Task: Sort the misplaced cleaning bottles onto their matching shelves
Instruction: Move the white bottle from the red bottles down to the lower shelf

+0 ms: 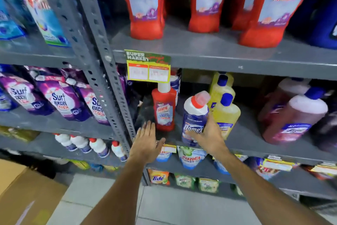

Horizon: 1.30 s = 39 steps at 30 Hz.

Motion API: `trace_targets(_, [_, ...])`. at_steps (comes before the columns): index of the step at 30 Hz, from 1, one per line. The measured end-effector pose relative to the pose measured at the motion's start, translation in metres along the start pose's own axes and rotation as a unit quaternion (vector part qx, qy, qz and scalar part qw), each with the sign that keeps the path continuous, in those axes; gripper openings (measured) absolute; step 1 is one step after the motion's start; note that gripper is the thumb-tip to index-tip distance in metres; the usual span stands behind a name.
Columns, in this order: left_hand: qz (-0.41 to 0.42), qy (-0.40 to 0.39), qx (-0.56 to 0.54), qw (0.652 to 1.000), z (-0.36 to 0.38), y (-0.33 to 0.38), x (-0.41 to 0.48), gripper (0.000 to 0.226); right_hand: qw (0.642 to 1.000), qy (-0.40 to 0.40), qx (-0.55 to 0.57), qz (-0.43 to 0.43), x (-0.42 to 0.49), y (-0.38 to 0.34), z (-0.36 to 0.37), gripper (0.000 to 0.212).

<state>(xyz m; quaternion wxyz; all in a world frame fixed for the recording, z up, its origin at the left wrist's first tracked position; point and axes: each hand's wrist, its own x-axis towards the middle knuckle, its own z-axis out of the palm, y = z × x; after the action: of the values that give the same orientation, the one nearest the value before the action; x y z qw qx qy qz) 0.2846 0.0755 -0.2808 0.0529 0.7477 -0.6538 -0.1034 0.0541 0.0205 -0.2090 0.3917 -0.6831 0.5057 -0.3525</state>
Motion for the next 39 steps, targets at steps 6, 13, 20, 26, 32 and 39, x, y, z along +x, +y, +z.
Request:
trace_targets(6, [-0.016,-0.025,-0.006,1.0,0.027,-0.017,0.025,0.084,0.996,0.067,0.026,0.058,0.018,0.013,0.029,0.072])
trace_targets(13, [0.009,0.025,-0.021,0.999,0.052,-0.025,0.028,0.088,0.992,0.092,0.031,0.085,0.06,0.012,0.047,0.068])
trace_targets(20, [0.0,0.017,-0.026,1.0,0.051,-0.025,0.03,0.09,0.99,0.105,0.019,0.094,0.085,0.013,0.054,0.074])
trace_targets(26, [-0.009,0.015,-0.019,1.0,0.052,-0.026,0.03,0.092,0.99,0.103,0.012,0.096,0.089,0.016,0.052,0.077])
trace_targets(32, [-0.01,0.009,-0.02,1.0,0.051,-0.025,0.031,0.093,0.99,0.095,0.004,0.104,0.088,0.017,0.053,0.076])
trace_targets(39, [-0.008,0.004,-0.009,1.0,0.053,-0.027,0.031,0.092,0.983,0.019,-0.072,0.166,0.055,0.033,0.057,0.072])
